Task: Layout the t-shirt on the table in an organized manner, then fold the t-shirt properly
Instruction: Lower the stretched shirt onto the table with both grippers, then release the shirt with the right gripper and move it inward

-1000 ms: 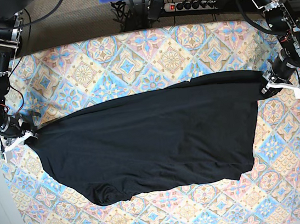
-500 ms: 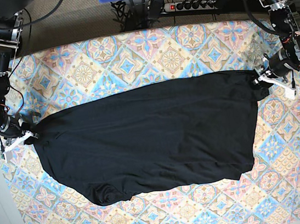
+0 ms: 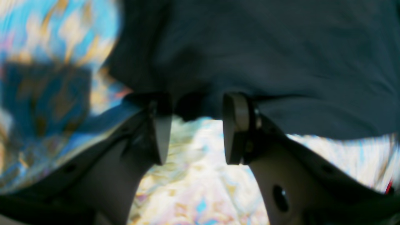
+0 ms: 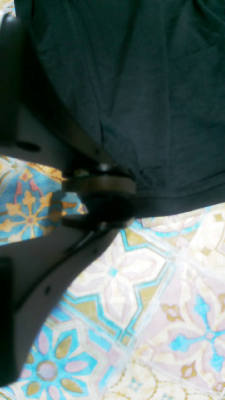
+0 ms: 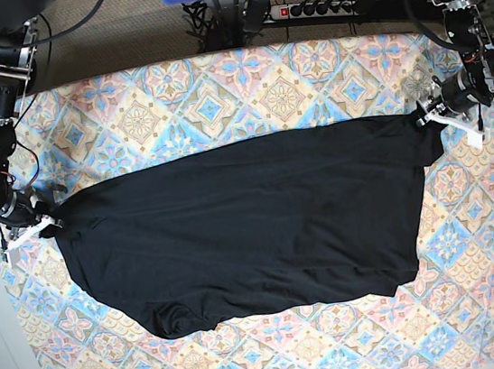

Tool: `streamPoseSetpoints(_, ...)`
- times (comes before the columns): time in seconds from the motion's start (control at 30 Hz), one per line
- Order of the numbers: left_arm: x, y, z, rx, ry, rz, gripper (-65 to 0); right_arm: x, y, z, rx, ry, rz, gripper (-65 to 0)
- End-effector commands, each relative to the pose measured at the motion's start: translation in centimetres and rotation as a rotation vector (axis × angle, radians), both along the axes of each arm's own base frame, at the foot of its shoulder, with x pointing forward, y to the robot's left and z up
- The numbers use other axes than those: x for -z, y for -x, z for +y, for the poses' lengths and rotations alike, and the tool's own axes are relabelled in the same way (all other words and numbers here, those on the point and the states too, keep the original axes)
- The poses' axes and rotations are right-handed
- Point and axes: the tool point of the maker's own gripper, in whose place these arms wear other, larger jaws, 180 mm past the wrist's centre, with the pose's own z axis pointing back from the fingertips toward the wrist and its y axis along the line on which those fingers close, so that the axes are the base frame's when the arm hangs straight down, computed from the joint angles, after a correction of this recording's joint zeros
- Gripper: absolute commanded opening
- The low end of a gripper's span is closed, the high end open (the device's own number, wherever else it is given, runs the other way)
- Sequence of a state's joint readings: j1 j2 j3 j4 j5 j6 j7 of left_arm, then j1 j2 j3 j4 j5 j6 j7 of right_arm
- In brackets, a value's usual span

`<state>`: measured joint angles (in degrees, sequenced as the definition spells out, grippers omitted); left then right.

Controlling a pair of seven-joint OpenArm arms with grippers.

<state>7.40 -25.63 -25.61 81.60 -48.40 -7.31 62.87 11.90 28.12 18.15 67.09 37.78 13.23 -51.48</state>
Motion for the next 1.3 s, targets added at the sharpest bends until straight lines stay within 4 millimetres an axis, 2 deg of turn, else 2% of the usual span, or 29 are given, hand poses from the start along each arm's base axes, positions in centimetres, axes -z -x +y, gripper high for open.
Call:
streamPoseSetpoints(0.0, -0.8, -0.9, 0.5, -0.014, 0.001, -0.046, -39.0, -2.1, -1.1, -1.0, 0.006, 0.021, -0.058, -54.4)
streamPoseSetpoints(0.1, -0.2, -0.9, 0.4, -0.029, 0.007, -0.044, -39.0, -2.1, -1.1, -1.0, 0.006, 0.021, -0.058, -54.4)
streamPoseSetpoints(0.23, 0.8, -0.8, -2.1, 0.015, 0.037, -0.026, -39.0, -2.1, -1.1, -0.9, 0.005, 0.021, -0.057, -54.4)
streamPoseSetpoints(0.33, 0.7, -2.2, -4.3, 0.042, 0.074, -0.051, -39.1, -2.1, -1.1, -0.9, 0.005, 0.021, -0.057, -54.4)
streamPoseSetpoints(0.4, 0.6, -2.9, -5.4, 0.049, 0.095, -0.065, -40.4, -3.0, -1.5, -0.7, -0.008, 0.033, -0.082, -54.4)
streamPoseSetpoints(0.47, 0.6, -3.3, -6.5, 0.049, 0.120, -0.076, -44.2, -4.3, -1.8, -0.2, -0.032, 0.057, -0.116, -54.4)
streamPoseSetpoints(0.6, -0.3, -4.9, -7.9, 0.049, 0.157, -0.116, -54.9, -3.4, 0.1, 0.5, -0.064, 0.083, -0.092, -54.4)
streamPoseSetpoints(0.67, -1.0, -5.4, -7.9, 0.048, 0.158, -0.141, -60.5, -3.8, 0.3, 0.8, -0.076, 0.094, -0.103, -54.4)
streamPoseSetpoints(0.73, -2.7, -6.4, -8.0, 0.067, 0.143, -0.187, -64.8, -4.1, 0.5, 1.1, -0.091, 0.106, -0.111, -54.4)
streamPoseSetpoints(0.83, -5.3, -7.3, -7.8, 0.086, 0.109, -0.265, -65.0, -3.4, 2.2, 1.8, -0.120, 0.123, -0.088, -54.4)
streamPoseSetpoints(0.97, -8.8, -7.8, -5.5, 0.039, 0.062, -0.364, -65.0, -2.6, 4.3, 2.8, -0.159, 0.145, -0.063, -54.4)
streamPoseSetpoints(1.07, -10.1, -8.5, -4.1, -0.001, 0.052, -0.407, -65.0, -2.6, 4.9, 4.2, -0.212, 0.162, -0.059, -54.4)
streamPoseSetpoints(1.13, -11.0, -9.4, -3.7, -0.010, 0.043, -0.432, -65.0, -2.1, 5.2, 6.3, -0.292, 0.195, -0.041, -54.4)
streamPoseSetpoints(1.27, -11.5, -11.2, -3.4, -0.036, 0.074, -0.448, -65.0, -1.9, 5.1, 8.3, -0.426, 0.388, -0.016, -54.4)
